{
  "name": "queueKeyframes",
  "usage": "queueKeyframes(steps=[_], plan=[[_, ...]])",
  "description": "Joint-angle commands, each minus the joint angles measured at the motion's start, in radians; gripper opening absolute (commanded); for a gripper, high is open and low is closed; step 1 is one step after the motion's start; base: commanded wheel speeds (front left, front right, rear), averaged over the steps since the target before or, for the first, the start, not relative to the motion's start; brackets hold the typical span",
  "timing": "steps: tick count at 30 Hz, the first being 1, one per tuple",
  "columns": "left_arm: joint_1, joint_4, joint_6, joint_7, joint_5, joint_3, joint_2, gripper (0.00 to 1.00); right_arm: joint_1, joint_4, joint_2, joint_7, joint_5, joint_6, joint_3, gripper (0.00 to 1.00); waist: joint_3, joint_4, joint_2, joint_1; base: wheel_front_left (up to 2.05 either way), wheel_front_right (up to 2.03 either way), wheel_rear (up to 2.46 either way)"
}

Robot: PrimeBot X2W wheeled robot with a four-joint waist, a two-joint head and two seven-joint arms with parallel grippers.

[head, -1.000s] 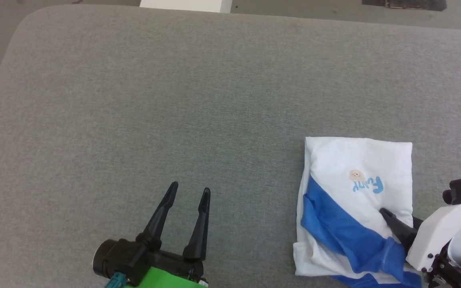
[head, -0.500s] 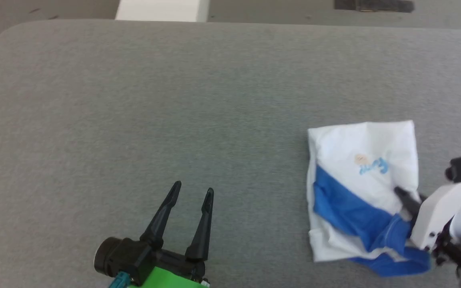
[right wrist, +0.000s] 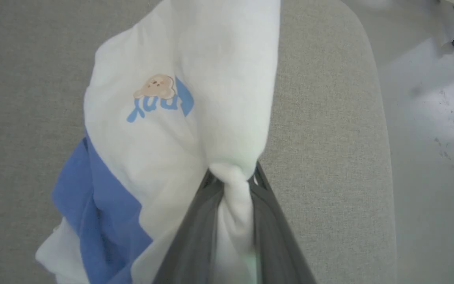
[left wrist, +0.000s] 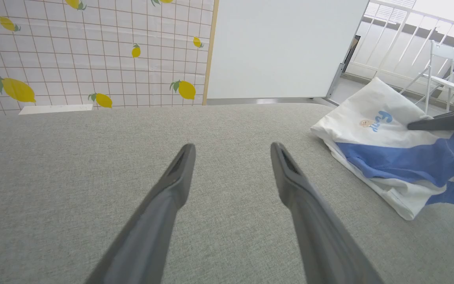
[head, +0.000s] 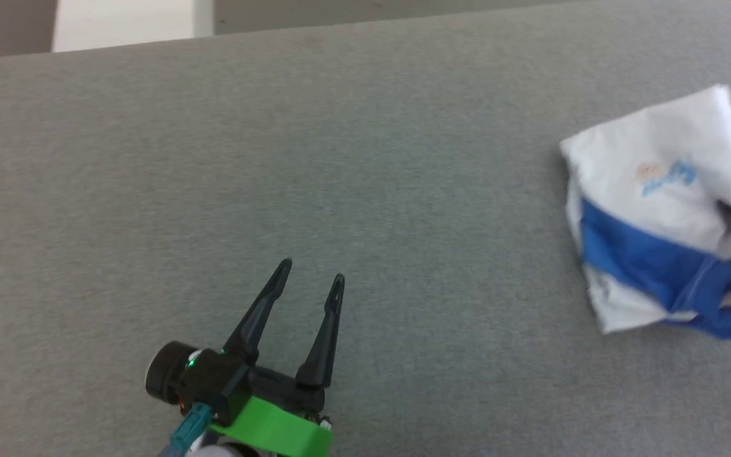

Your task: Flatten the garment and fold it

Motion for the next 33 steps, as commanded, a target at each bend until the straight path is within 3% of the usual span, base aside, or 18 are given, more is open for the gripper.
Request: queueKeyframes(steps=[1, 7, 13, 18, 23, 24, 27, 33], plan=[[-0.025, -0.003, -0.006, 0.008, 0.008, -0.004, 0.008, 1.0, -0.039, 0.012, -0.027, -0.015, -0.018, -0.002, 0.009, 0.0, 0.067, -0.057, 0.0, 0.0, 0.0, 0.0, 0.0], [-0.079, -0.033, 0.004, 0.031, 0.04, -0.005, 0.024, 1.0, -0.132, 0.067, -0.161, -0.068, -0.081, -0.002, 0.043, 0.0, 0.178, -0.081, 0.0, 0.0, 0.0, 0.0, 0.0], [-0.123, -0.075, 0.018, 0.061, 0.07, 0.005, 0.047, 1.0, -0.204, 0.169, -0.252, -0.142, -0.114, -0.002, 0.023, 0.0, 0.294, -0.063, 0.0, 0.0, 0.0, 0.0, 0.0], [-0.159, -0.112, 0.028, 0.074, 0.099, 0.008, 0.063, 1.0, -0.26, 0.276, -0.272, -0.204, -0.15, -0.002, 0.009, 0.0, 0.369, -0.044, 0.0, 0.0, 0.0, 0.0, 0.0], [-0.18, -0.138, 0.044, 0.08, 0.124, 0.008, 0.069, 1.0, -0.315, 0.37, -0.252, -0.246, -0.194, -0.002, -0.005, 0.0, 0.399, -0.037, 0.0, 0.0, 0.0, 0.0, 0.0], [-0.181, -0.144, 0.048, 0.083, 0.127, 0.008, 0.07, 1.0, -0.326, 0.387, -0.247, -0.253, -0.207, -0.002, -0.004, 0.31, 0.399, -0.036, 0.0, 0.0, 0.0, 0.0, 0.0], [-0.181, -0.154, 0.055, 0.088, 0.134, 0.008, 0.073, 1.0, -0.351, 0.428, -0.23, -0.27, -0.239, -0.002, -0.003, 1.0, 0.39, -0.035, 0.0, 0.0, 0.0, 0.0, 0.0], [-0.159, -0.152, 0.084, 0.086, 0.125, 0.026, 0.07, 1.0, -0.374, 0.496, -0.199, -0.305, -0.279, -0.002, -0.017, 1.0, 0.313, -0.038, 0.0, 0.0, 0.0, 0.0, 0.0]])
